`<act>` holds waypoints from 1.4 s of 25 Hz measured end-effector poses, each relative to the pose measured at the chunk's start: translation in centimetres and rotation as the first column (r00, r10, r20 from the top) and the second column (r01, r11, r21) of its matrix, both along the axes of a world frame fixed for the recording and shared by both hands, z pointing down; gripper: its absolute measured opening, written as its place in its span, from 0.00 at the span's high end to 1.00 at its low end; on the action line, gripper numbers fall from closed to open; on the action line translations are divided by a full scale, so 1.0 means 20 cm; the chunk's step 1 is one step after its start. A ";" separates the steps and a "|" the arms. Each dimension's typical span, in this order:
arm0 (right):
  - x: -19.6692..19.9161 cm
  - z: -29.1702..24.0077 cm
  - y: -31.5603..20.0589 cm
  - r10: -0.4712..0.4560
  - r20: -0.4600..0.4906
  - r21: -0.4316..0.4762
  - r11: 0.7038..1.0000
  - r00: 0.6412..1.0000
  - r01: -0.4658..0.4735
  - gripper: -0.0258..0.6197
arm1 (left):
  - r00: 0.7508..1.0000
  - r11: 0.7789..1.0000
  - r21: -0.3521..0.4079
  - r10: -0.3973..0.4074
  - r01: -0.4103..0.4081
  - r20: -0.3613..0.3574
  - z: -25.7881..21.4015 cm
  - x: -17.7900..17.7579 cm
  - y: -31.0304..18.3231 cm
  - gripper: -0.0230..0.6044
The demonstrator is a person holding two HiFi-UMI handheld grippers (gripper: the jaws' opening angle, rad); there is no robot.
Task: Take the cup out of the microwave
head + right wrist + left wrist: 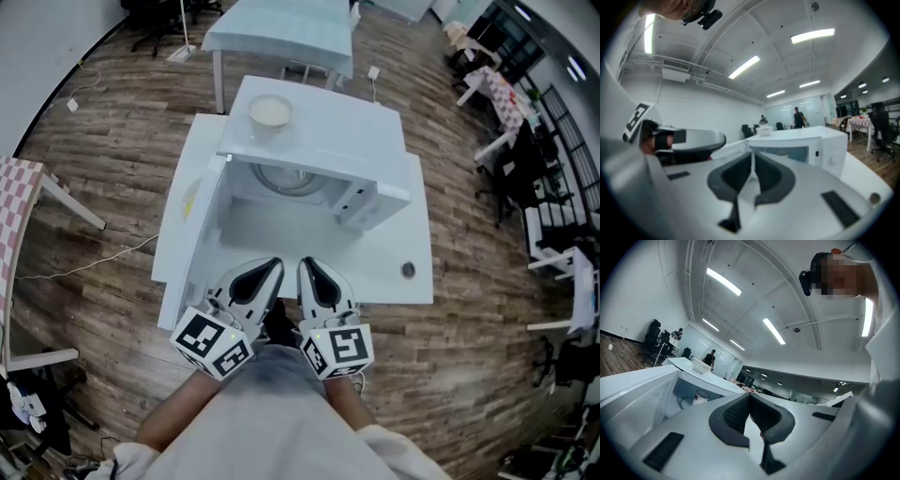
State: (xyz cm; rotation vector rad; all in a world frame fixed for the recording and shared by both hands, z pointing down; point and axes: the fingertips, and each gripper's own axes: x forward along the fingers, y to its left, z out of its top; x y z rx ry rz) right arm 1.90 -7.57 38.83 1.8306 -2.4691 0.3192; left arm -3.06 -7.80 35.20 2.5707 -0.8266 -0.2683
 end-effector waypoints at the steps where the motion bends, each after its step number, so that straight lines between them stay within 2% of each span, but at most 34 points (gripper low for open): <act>1: 0.01 0.01 -0.03 0.001 0.001 0.001 1.000 1.000 -0.001 0.92 | 1.000 1.000 0.000 -0.001 0.001 0.004 0.00 0.00 -0.01 0.95; 10: 0.08 0.10 -0.27 0.033 0.032 -0.005 0.999 0.999 -0.033 0.92 | 0.999 0.999 -0.030 -0.018 0.020 0.045 0.07 0.03 -0.17 0.95; 24: 0.21 0.30 -0.60 0.046 -0.035 -0.004 0.999 0.998 -0.046 0.88 | 0.997 0.997 -0.073 -0.019 0.024 0.074 0.16 0.09 -0.34 0.95; 35: 0.22 0.44 -0.80 0.023 -0.048 -0.023 0.999 0.999 -0.024 0.85 | 0.996 0.995 -0.091 -0.044 0.052 0.081 0.20 0.10 -0.43 0.95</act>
